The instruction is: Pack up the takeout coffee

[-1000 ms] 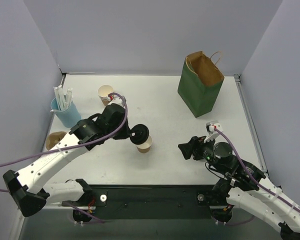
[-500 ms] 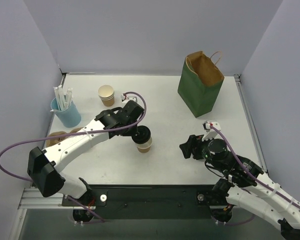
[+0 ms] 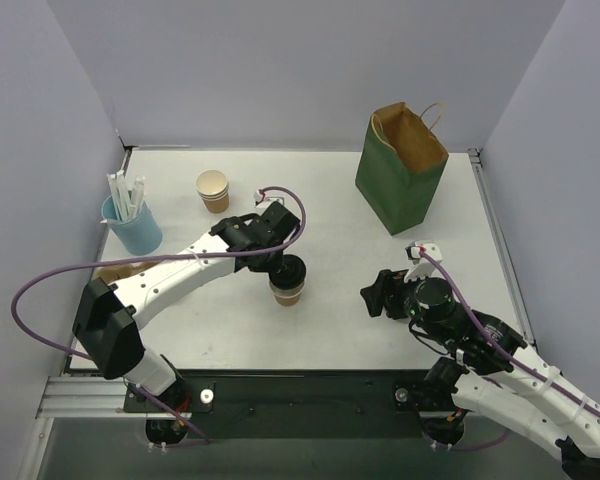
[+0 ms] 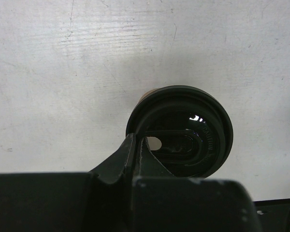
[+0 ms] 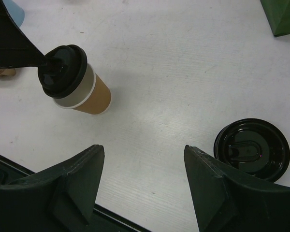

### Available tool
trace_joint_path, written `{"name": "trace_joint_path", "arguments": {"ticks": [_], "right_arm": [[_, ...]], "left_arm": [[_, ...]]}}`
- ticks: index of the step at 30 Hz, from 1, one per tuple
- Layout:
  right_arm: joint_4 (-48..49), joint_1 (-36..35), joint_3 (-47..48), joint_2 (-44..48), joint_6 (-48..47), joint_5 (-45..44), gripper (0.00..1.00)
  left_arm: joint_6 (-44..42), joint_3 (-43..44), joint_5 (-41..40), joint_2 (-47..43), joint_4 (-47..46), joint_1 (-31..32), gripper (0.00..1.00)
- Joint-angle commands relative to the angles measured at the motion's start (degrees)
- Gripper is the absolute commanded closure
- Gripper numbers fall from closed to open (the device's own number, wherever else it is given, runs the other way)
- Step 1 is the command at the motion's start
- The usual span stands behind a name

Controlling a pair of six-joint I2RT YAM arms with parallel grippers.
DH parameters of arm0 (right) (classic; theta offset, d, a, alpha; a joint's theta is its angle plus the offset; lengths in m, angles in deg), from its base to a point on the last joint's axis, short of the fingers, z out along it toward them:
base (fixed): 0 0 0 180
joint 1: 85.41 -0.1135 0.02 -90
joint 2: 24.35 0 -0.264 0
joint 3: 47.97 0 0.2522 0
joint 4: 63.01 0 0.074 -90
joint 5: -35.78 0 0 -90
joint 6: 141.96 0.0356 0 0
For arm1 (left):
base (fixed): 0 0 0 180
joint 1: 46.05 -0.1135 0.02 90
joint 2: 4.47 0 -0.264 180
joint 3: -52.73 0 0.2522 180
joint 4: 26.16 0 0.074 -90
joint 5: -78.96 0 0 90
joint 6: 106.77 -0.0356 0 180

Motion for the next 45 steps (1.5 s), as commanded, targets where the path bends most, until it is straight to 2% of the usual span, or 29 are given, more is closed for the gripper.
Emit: {"name": "trace_joint_path", "arguments": {"ticks": [1, 13, 19, 24, 27, 28, 29, 32, 38, 39, 45], "right_arm": [[-0.08, -0.08, 1.9, -0.73, -0.67, -1.66, 0.32], [0.19, -0.08, 2.25, -3.36, -0.23, -2.45, 0.32], [4.83, 0.01, 3.21, -7.67, 0.38, -0.44, 0.31], [9.4, 1.85, 6.29, -16.1, 2.66, 6.32, 0.29], [13.26, 5.28, 7.52, -22.59, 5.3, 14.75, 0.29], [14.15, 6.16, 7.87, -23.66, 6.7, 16.51, 0.29], [15.03, 6.69, 7.88, -24.63, 7.06, 19.57, 0.29], [16.88, 7.48, 8.75, -27.18, 7.33, 21.18, 0.29], [18.47, 7.57, 9.9, -30.43, 6.19, 25.4, 0.29], [18.38, 7.66, 9.98, -31.31, 6.01, 25.84, 0.29], [19.96, 9.15, 12.35, -36.75, 4.87, 31.72, 0.29]], "left_arm": [[-0.15, -0.81, -0.71, 0.79, -1.72, 0.22, 1.0], [1.0, -4.07, 0.87, 1.05, -3.83, 0.83, 1.0], [1.35, -4.59, 1.14, 1.57, -4.54, 1.27, 1.0], [1.88, -5.03, 0.79, 1.93, -4.45, 1.71, 1.0], [2.31, -4.95, 0.52, 1.75, -3.93, 1.71, 0.99], [2.4, -4.69, 0.44, 1.58, -3.75, 1.8, 0.94], [2.49, -4.42, 0.61, 1.49, -3.57, 1.71, 0.84], [2.58, -3.1, 1.14, 0.61, -2.96, 1.8, 0.73], [2.49, -1.26, 2.55, -2.46, -2.6, 1.45, 0.6], [2.49, -1.25, 2.81, -3.51, -2.86, 1.36, 0.52], [1.96, -6.59, 5.7, -8.43, -7.95, -2.06, 0.46]]}}
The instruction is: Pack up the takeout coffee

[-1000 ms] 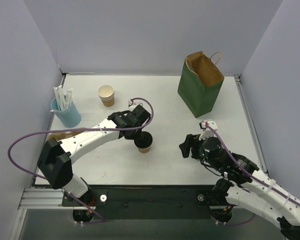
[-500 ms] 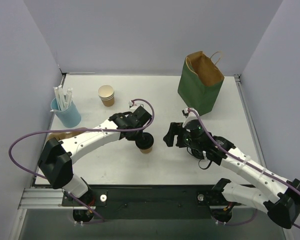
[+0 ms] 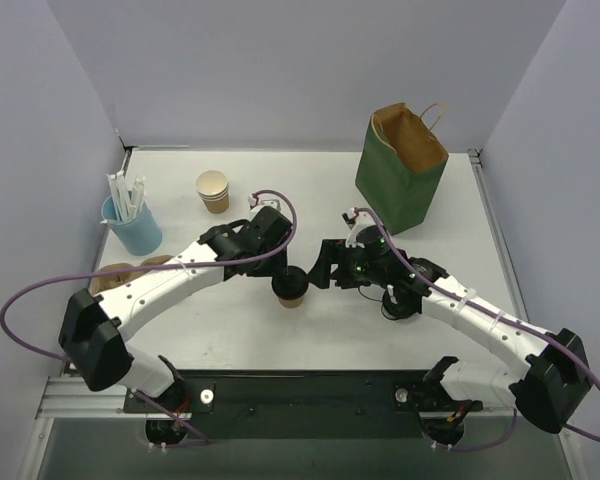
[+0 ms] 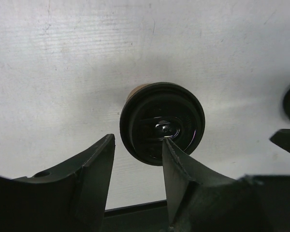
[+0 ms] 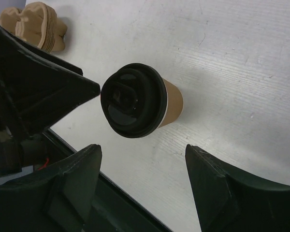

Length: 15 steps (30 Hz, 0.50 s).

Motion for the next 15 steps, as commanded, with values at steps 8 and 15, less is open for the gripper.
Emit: {"name": "trace_joint_path", "arguments": {"ticks": [8, 15], "right_arm": [[2.57, 5.56, 7.11, -10.94, -2.31, 16.07, 0.31], [2.83, 6.8, 8.78, -16.56, -3.28, 20.2, 0.3]], "left_arm": [[-3.96, -14.71, 15.84, -12.1, -21.72, -8.76, 0.46], [-3.78, -21.93, 25.8, -13.08, -32.74, -12.81, 0.46]]}}
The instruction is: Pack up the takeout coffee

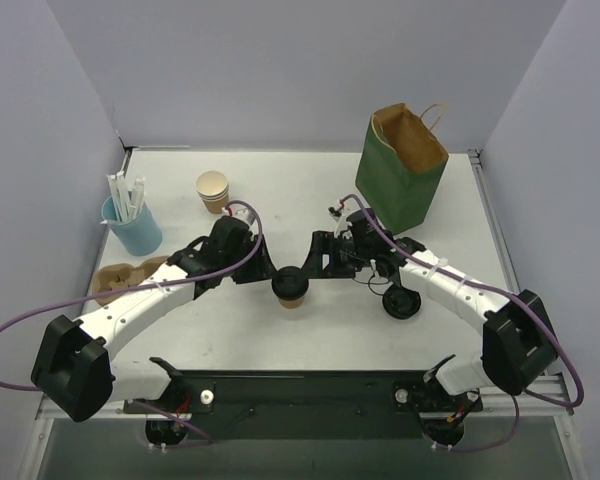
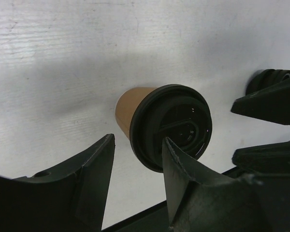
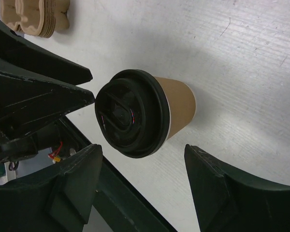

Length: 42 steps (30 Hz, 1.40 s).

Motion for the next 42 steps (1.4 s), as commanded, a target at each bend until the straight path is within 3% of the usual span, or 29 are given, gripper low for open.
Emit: {"name": "trace_joint_path", "arguments": {"ticks": [1, 8, 13, 17, 23, 42], "right_arm": [[1.06, 0.72, 3.4, -2.73, -1.59, 5.01, 0.3], [1.06, 0.99, 3.41, -7.48, -2.03, 6.07, 0.41], [6.23, 1.07, 0.51, -9.33, -1.95, 5.45, 0.49], [9.93, 1.51, -2.47, -10.91, -1.68, 7.3, 0.62], [15.55, 2.83, -6.87, -11.18, -1.77, 9.06, 0.7], [29.44, 5.82, -16.63, -16.36, -1.69, 13.02, 0.76]], "left_arm": [[-1.27, -1.45, 7.3, -0.79, -11.32, -0.83, 0.47], [-1.53, -4.35, 6.77, 1.41, -12.64, -0.92, 0.49], [-0.65, -7.6, 5.72, 1.32, -14.22, -0.83, 0.53], [0.14, -10.33, 4.84, 1.41, -15.28, -0.83, 0.56], [1.19, -13.85, 4.31, 1.76, -17.83, -0.74, 0.59], [3.48, -17.63, 1.85, 1.06, -16.95, 0.13, 0.59]]}}
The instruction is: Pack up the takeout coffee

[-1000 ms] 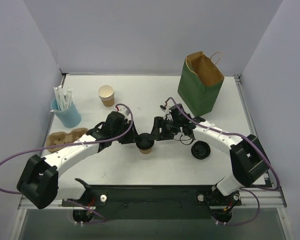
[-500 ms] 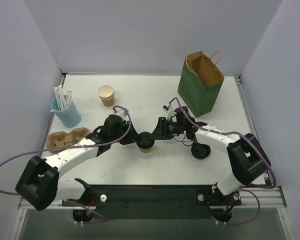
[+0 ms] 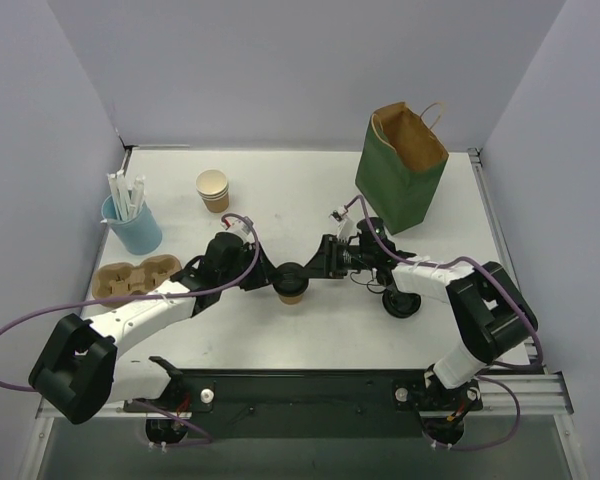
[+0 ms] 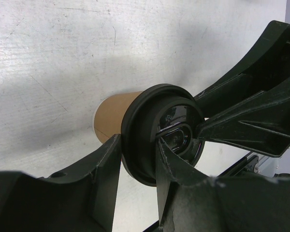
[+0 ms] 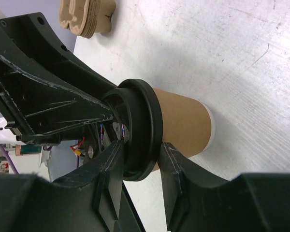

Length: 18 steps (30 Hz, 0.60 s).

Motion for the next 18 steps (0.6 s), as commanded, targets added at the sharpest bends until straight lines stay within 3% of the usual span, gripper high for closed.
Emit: {"name": "trace_joint_path", "arguments": {"ticks": [1, 18], "right_arm": [[-3.58, 0.03, -4.89, -5.41, -5.09, -5.59, 0.76], [-7.0, 0.12, -7.63, -6.47, -7.38, -11.48, 0.83]], "left_arm": [[-1.81, -3.29, -2.92, 1.8, 6.46, 0.84, 0.6], [-1.11, -3.2, -3.8, 3.03, 7.07, 1.01, 0.59]]}}
